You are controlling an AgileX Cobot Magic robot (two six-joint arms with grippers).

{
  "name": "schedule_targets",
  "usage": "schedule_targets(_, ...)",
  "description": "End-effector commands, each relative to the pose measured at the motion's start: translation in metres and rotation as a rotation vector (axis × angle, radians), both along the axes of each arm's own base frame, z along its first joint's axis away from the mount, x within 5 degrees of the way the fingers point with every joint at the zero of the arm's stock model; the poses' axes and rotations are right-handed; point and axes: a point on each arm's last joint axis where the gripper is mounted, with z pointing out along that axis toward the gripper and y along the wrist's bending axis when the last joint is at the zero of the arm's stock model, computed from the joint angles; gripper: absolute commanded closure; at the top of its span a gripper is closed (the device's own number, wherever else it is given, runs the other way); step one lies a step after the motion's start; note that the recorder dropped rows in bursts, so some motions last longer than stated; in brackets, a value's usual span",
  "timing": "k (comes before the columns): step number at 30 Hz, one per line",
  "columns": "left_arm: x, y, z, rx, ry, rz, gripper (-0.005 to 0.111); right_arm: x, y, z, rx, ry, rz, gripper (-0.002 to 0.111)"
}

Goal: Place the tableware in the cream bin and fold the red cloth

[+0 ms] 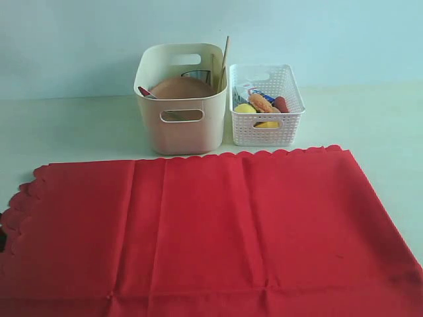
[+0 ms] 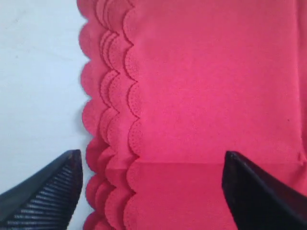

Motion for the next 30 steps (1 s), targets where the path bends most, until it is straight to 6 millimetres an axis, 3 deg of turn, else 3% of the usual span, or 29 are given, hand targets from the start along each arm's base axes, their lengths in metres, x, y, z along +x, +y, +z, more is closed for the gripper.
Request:
schedule_targets(1,0.018,0.009,-0.019,-0.113,0.098,0.053,0.031,-0.001,0.000,0.000,-0.004,-0.012,0.006,0.108)
schedule_targets(6,0.031,0.024,-0.041,-0.241,0.141,0.120,0.031,-0.001,0.000,0.002,0.002,-0.015,0.006,0.108)
schedule_targets(15,0.045,0.039,-0.053,-0.230,0.162,0.173,0.031,-0.002,0.004,0.002,0.016,-0.019,0.046,0.108)
schedule_targets(23,0.062,0.044,-0.085,-0.220,0.242,0.184,0.031,-0.003,0.006,0.001,-0.018,-0.020,0.098,0.108)
schedule_targets(30,0.072,0.048,-0.086,-0.189,0.236,0.149,0.031,-0.003,0.006,0.001,-0.020,-0.019,0.100,0.108)
